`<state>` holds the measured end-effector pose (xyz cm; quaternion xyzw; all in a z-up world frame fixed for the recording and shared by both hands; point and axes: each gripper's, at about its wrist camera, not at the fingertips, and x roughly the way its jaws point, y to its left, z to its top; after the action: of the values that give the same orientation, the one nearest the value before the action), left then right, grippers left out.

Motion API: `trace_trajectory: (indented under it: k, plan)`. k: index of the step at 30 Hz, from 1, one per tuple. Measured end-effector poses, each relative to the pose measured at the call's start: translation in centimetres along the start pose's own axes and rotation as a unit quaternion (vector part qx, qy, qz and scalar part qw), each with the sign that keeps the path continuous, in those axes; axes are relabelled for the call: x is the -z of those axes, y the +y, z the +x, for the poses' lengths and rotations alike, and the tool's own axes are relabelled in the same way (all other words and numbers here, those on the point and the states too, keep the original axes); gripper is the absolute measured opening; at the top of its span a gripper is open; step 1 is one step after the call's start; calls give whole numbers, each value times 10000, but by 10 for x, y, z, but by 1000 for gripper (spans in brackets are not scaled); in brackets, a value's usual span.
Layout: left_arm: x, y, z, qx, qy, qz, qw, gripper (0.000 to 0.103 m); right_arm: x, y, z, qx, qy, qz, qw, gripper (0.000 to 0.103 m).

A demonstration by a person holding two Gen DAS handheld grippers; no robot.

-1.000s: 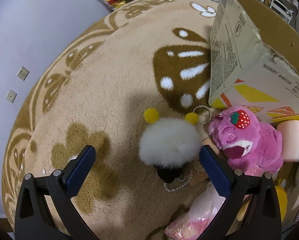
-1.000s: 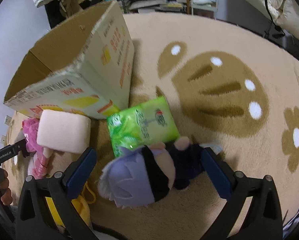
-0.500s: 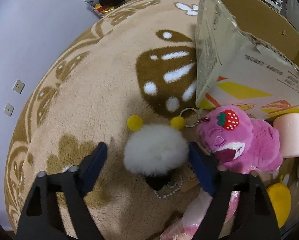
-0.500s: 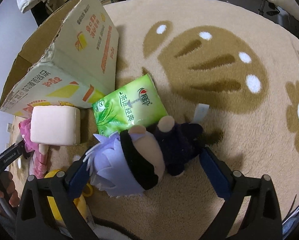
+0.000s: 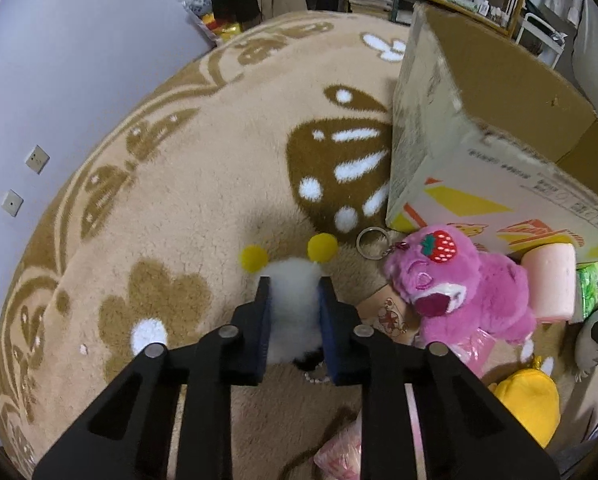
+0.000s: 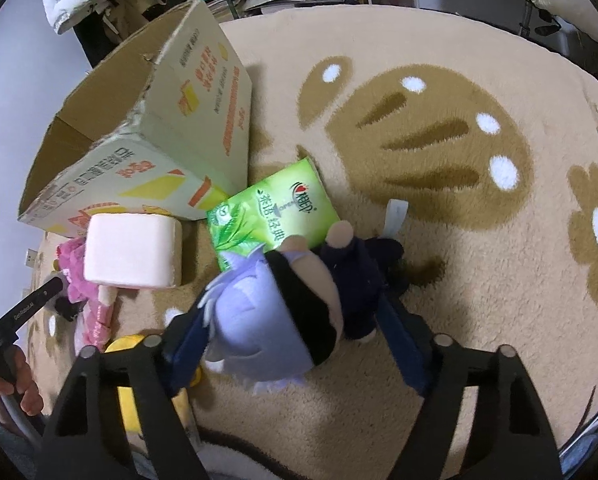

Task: Organize soft objects
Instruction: 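Close the left tool on the pom-pom while the right tool grasps the doll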

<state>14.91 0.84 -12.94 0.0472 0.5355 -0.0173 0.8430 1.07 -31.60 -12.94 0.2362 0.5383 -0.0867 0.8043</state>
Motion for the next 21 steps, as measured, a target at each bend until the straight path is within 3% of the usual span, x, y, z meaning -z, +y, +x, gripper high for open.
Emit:
trace_trajectory:
  k: [3,4,10,21]
  plan:
    - [2,-1,-7,104,-57,58,9999,8,3,2,-7,-69,-29,11,10000,69]
    - [2,-1,-9,152,-58,64,9998,7,4,5,-10,-121,-62,13,9999,57]
    - [4,5,-13,265,-58,-52,9996,3,11,16,-32,-194,-388,-107,9990,57]
    - [8,8,-26,221,-221,-104,9995,1,14,26,-58,-709,-1267,-499,9881,57]
